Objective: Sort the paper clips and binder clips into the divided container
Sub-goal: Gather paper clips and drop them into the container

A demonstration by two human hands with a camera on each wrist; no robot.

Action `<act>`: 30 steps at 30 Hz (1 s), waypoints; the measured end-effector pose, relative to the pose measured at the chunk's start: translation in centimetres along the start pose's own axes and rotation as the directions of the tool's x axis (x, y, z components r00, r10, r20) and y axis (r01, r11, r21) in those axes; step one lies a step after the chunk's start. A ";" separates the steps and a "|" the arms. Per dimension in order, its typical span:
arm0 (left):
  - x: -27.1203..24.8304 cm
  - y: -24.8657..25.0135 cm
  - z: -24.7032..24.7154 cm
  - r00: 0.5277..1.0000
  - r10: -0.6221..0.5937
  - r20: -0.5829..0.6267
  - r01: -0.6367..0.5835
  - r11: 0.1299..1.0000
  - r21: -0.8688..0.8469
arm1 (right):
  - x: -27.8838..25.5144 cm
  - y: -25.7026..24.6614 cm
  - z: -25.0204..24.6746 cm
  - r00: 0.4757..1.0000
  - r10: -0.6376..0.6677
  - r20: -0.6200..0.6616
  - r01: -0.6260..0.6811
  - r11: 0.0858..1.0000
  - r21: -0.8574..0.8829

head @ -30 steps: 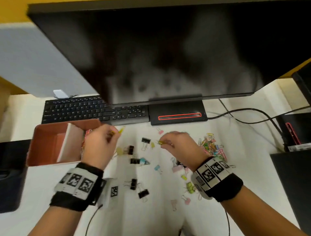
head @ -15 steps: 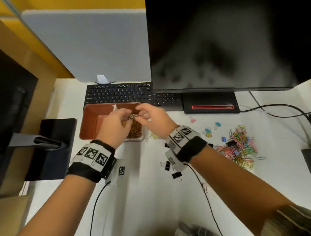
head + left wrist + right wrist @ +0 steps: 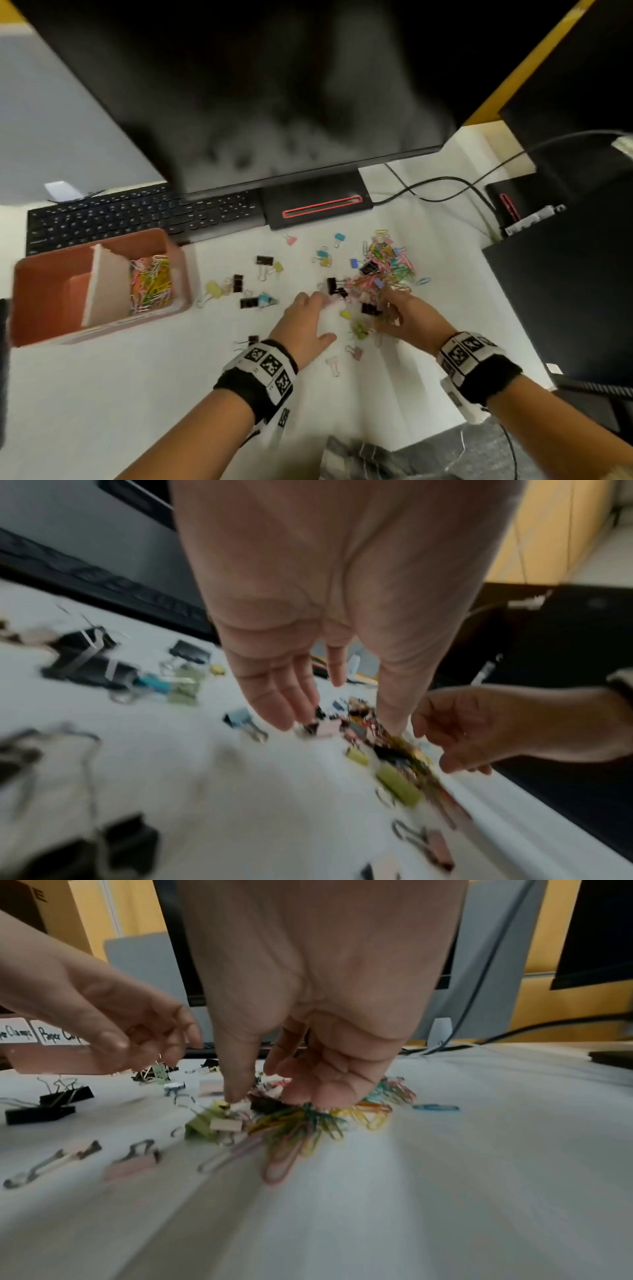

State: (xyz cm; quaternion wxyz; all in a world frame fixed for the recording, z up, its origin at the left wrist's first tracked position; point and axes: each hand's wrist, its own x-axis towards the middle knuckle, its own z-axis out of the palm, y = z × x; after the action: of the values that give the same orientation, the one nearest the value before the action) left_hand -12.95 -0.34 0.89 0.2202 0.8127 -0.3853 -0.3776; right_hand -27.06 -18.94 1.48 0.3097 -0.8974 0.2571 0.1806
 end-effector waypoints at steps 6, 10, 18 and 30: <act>3.3 1.8 3.3 0.987 -0.030 -0.160 0.055 0.987 0.150 | 0.8 1.2 0.9 0.996 -0.052 0.073 0.046 0.996 0.075; 4.9 0.8 2.9 0.974 -0.075 -0.215 0.104 0.986 0.128 | 2.8 0.9 1.5 0.983 -0.159 0.093 0.149 0.983 0.112; 3.6 -0.1 0.6 0.937 -0.095 -0.336 0.176 0.959 0.221 | 4.8 3.3 -1.5 0.943 -0.216 -0.252 0.232 0.972 0.035; 7.4 2.6 3.3 0.989 -0.007 -0.145 0.049 0.957 0.287 | 5.2 5.0 -1.4 0.968 -0.232 -0.099 0.227 0.972 -0.062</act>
State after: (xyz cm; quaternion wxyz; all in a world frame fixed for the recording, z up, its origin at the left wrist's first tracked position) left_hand -13.61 -7.95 -2.72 0.1206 0.8665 -0.4080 -0.2611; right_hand -25.57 -25.03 -2.31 0.2917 -0.9369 0.1630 0.1023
